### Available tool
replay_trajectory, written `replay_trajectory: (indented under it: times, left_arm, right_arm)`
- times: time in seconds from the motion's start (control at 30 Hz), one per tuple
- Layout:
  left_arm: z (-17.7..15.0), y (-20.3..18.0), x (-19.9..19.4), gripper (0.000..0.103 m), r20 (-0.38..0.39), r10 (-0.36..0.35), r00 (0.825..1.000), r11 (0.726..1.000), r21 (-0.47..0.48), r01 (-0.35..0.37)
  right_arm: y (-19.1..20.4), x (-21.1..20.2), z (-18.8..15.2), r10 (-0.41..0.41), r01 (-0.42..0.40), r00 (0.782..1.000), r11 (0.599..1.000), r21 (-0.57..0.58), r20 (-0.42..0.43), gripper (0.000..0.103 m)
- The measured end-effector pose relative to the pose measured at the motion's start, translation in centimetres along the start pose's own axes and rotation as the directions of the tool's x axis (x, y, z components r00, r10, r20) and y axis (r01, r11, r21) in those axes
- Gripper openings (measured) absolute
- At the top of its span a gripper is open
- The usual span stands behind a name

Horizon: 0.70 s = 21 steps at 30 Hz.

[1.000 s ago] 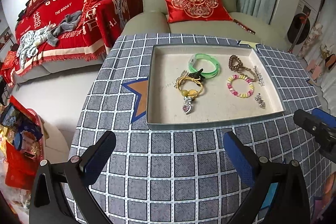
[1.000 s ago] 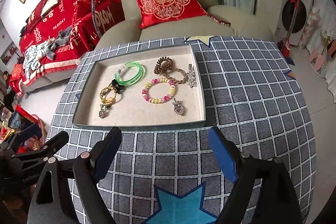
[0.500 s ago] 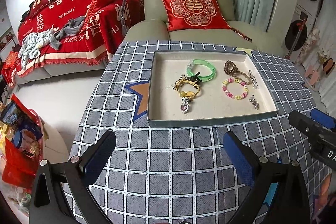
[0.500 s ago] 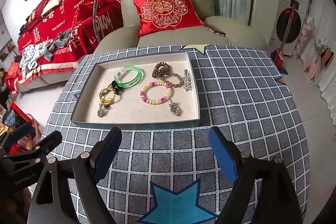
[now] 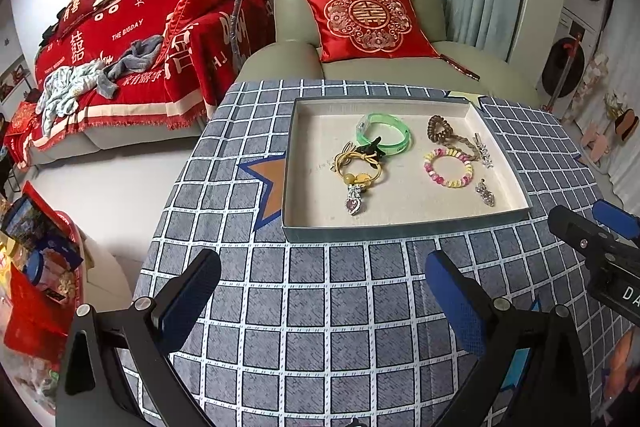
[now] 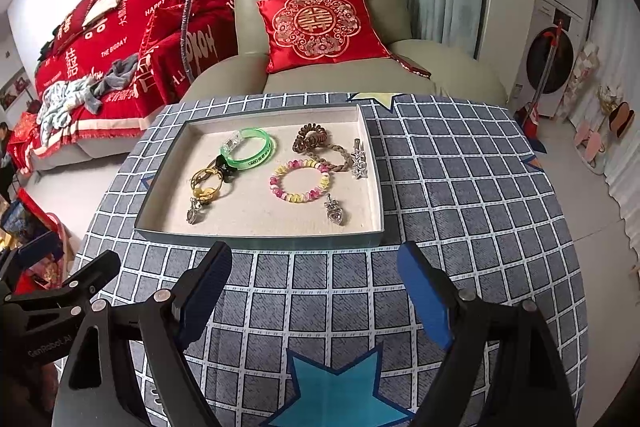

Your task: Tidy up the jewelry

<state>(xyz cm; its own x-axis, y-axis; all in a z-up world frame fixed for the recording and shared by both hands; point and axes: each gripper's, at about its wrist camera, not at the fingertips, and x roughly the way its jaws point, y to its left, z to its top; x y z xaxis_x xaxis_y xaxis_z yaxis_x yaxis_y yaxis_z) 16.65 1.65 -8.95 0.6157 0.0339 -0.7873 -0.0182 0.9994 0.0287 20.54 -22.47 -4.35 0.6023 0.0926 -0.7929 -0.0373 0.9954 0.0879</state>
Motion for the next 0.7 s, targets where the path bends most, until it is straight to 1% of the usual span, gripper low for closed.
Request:
replay_trajectory:
  times: [0.7]
  left_arm:
    - [-0.33, -0.09, 0.21, 0.103, -0.019, -0.009, 1.0, 1.0, -0.003, 0.009]
  right_arm:
    - [0.21, -0.24, 0.04, 0.001, -0.001, 1.0, 1.0, -0.001, 0.006, 0.087]
